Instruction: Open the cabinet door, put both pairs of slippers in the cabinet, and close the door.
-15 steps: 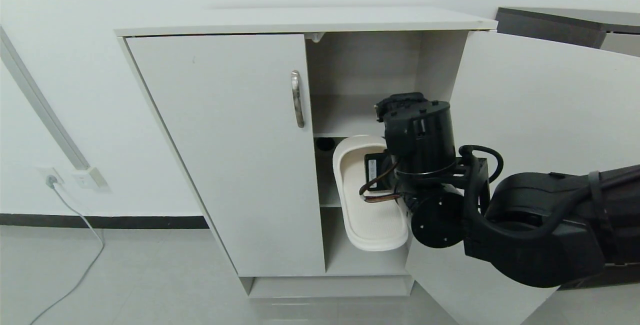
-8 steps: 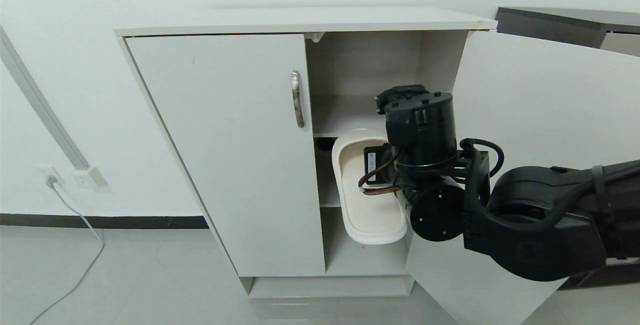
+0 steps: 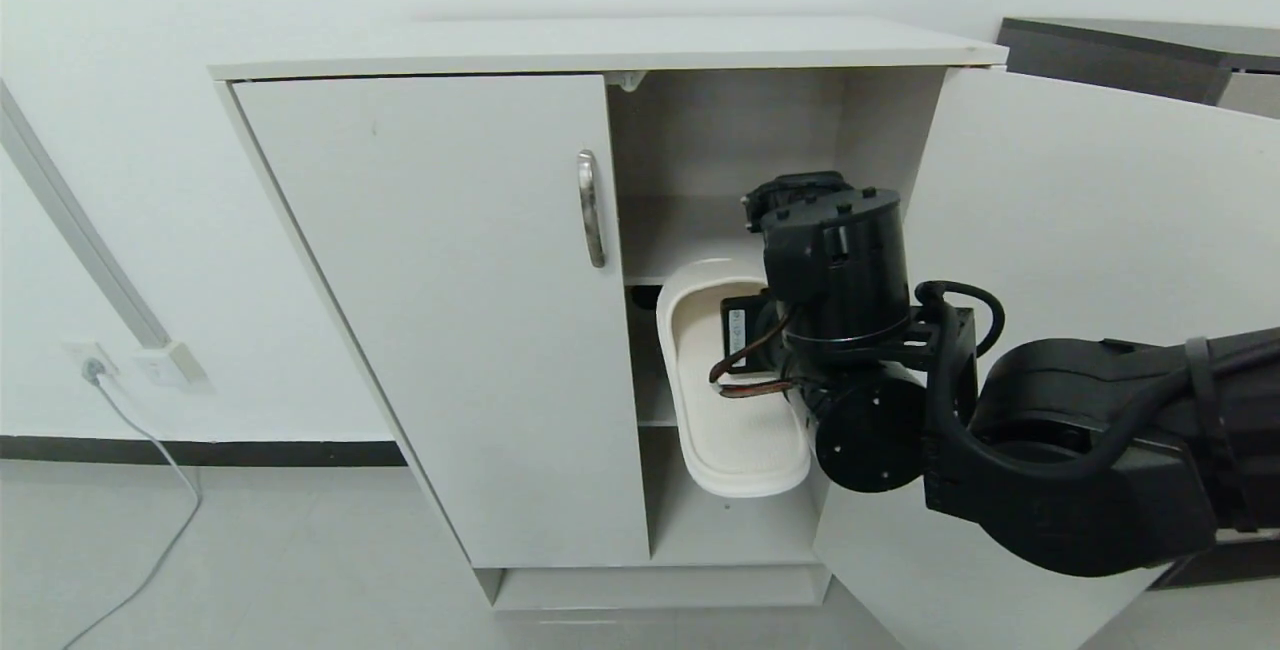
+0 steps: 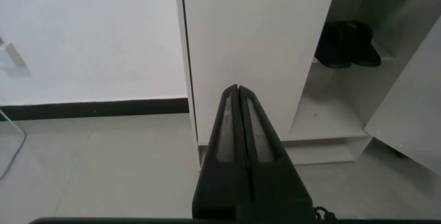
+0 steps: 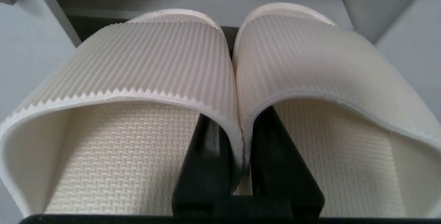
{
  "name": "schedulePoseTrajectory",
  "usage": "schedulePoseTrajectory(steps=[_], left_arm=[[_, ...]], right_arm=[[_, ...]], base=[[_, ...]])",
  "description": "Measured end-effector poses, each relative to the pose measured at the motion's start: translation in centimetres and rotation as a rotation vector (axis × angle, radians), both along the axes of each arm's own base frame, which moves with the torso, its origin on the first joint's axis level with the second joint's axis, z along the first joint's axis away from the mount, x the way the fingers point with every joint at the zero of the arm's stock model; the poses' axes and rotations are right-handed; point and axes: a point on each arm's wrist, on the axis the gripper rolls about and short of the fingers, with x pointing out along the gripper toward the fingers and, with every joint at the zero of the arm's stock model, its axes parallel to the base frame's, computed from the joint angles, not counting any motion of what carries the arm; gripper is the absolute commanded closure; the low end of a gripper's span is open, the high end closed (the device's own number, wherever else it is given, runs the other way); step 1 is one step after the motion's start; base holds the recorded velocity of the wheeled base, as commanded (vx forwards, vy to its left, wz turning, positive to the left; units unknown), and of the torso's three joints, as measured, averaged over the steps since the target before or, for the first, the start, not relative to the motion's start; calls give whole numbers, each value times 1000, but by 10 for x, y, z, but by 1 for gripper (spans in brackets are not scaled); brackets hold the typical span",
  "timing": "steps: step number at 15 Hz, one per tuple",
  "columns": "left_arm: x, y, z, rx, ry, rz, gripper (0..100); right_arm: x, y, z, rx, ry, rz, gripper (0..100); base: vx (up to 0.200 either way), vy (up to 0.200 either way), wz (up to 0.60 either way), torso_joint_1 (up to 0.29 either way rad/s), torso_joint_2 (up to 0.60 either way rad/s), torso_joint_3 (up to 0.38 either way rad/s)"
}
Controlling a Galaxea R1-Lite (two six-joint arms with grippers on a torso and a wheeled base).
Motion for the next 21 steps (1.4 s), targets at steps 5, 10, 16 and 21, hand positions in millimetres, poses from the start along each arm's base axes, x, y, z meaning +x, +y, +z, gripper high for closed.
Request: schedulePoseTrajectory(steps=[5,10,16,21], left_arm=[[0,0,0,0,0,0,100],[0,0,0,0,0,1,100],[0,0,0,0,0,1,100],[0,0,0,-1,0,1,100]], right_arm=[[1,1,-2,-4,3,-1,100],[5,3,-6,-10,8,-5,100],[22,8,-2,15,-10,-26,100],[47,15,4,15,-13,-62,100]], base=[[200,0,0,4,5,2],[40,0,0,0,1,0],[0,0,0,0,0,0],[0,0,0,0,0,0]])
